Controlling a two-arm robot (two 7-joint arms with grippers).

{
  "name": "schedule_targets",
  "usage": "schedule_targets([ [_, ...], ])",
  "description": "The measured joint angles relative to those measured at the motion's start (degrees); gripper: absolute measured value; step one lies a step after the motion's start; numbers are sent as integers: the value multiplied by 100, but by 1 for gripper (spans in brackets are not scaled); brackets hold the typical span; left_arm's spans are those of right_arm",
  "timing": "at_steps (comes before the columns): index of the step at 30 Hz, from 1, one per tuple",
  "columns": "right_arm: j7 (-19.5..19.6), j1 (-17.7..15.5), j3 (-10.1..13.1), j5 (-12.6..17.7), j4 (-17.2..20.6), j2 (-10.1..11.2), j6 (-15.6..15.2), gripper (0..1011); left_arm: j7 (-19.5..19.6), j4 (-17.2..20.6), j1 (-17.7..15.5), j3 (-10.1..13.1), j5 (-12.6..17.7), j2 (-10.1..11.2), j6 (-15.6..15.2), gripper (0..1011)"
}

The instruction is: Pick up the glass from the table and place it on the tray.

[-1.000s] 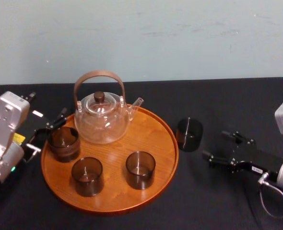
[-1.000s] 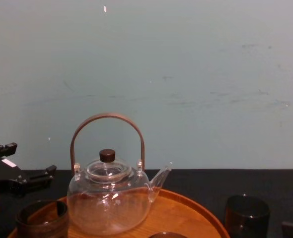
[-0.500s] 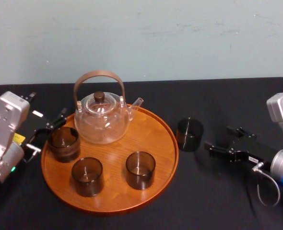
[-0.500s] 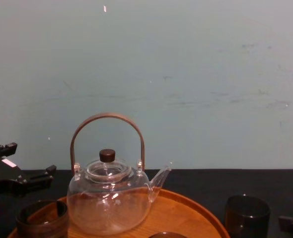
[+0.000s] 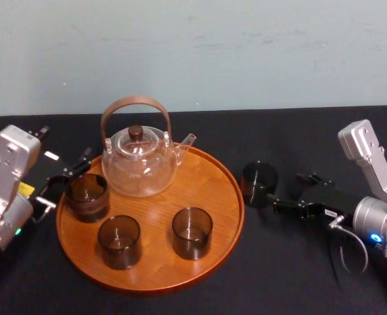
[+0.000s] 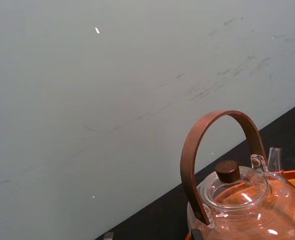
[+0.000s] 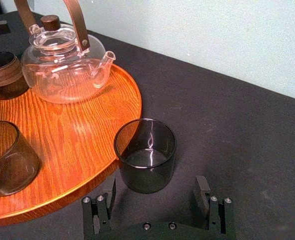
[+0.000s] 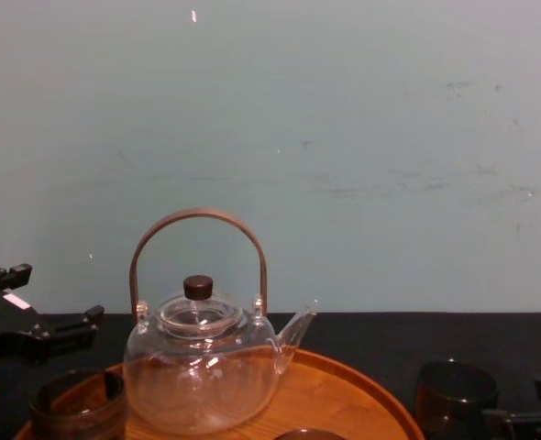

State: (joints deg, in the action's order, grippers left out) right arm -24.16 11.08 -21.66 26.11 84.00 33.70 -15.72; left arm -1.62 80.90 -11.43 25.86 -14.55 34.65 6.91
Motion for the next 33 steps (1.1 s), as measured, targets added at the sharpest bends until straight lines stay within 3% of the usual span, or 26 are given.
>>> schedule_targets([
  [14, -166, 496, -239, -233, -466, -273, -98, 1002, 0, 0, 0, 0, 0, 0, 0, 1001],
  [33, -262, 895, -403, -461, -937, -570, -119, 1002, 0, 0, 0, 0, 0, 0, 0, 1001],
])
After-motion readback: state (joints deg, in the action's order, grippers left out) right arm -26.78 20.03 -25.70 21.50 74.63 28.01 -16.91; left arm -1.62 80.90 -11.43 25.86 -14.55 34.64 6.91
